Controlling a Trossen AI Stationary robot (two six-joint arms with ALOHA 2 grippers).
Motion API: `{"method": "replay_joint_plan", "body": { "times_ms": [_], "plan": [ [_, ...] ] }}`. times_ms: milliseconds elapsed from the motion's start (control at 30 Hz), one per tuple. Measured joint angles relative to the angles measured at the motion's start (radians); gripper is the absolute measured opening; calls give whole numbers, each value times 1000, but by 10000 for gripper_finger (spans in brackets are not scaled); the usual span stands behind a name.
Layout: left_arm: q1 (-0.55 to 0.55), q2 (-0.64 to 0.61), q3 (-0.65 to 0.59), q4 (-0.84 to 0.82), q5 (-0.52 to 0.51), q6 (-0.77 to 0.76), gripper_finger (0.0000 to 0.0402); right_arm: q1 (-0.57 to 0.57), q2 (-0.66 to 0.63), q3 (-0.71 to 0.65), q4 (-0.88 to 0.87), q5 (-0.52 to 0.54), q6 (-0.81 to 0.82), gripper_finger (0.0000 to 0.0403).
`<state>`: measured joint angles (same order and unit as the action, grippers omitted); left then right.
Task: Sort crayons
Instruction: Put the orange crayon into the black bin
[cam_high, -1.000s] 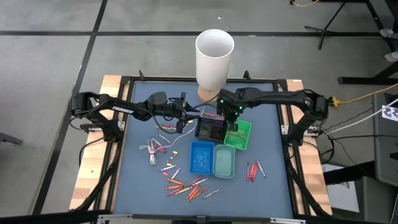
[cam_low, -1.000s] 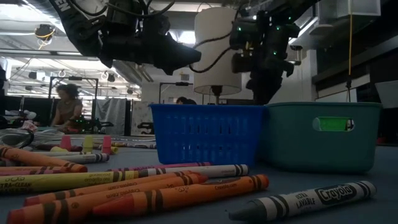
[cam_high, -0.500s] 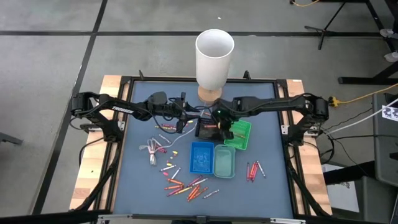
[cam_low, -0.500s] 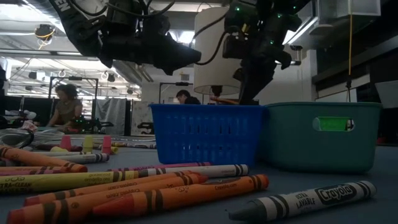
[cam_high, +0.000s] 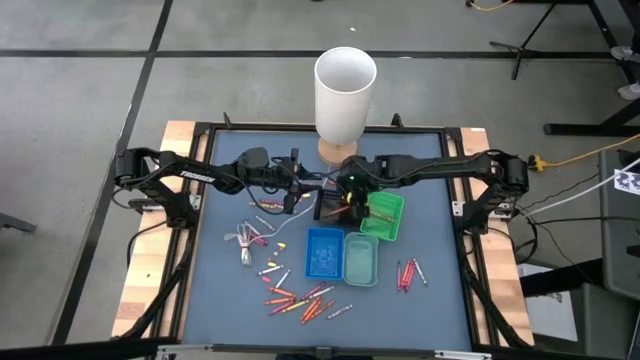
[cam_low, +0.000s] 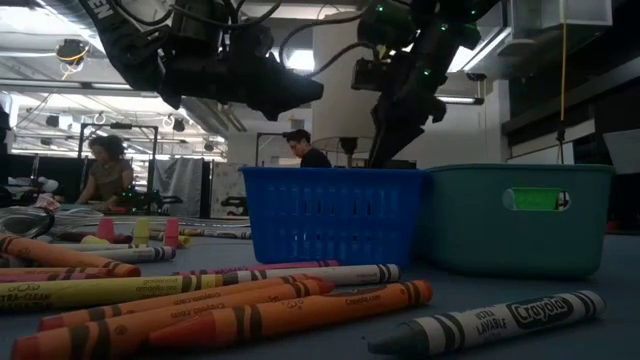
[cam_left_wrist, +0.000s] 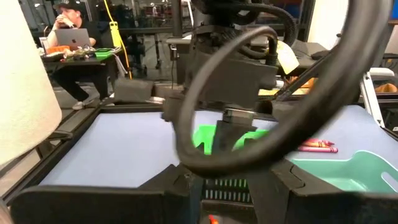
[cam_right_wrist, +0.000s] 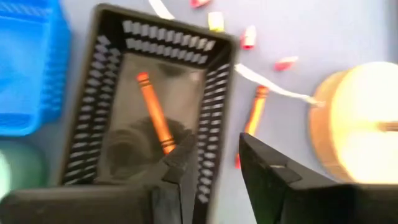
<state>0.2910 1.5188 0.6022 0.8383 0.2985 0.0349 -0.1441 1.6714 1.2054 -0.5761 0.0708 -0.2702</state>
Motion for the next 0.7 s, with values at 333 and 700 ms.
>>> {"method": "replay_joint_plan", "body": {
  "times_ms": [333,700],
  "plan": [
    [0,0,0,0,0,0,99,-64,0,0,28,24,-26,118],
    [0,0,0,0,1,-3,98,-209,0,-34,70,-169,-61,119]
  ]
}}
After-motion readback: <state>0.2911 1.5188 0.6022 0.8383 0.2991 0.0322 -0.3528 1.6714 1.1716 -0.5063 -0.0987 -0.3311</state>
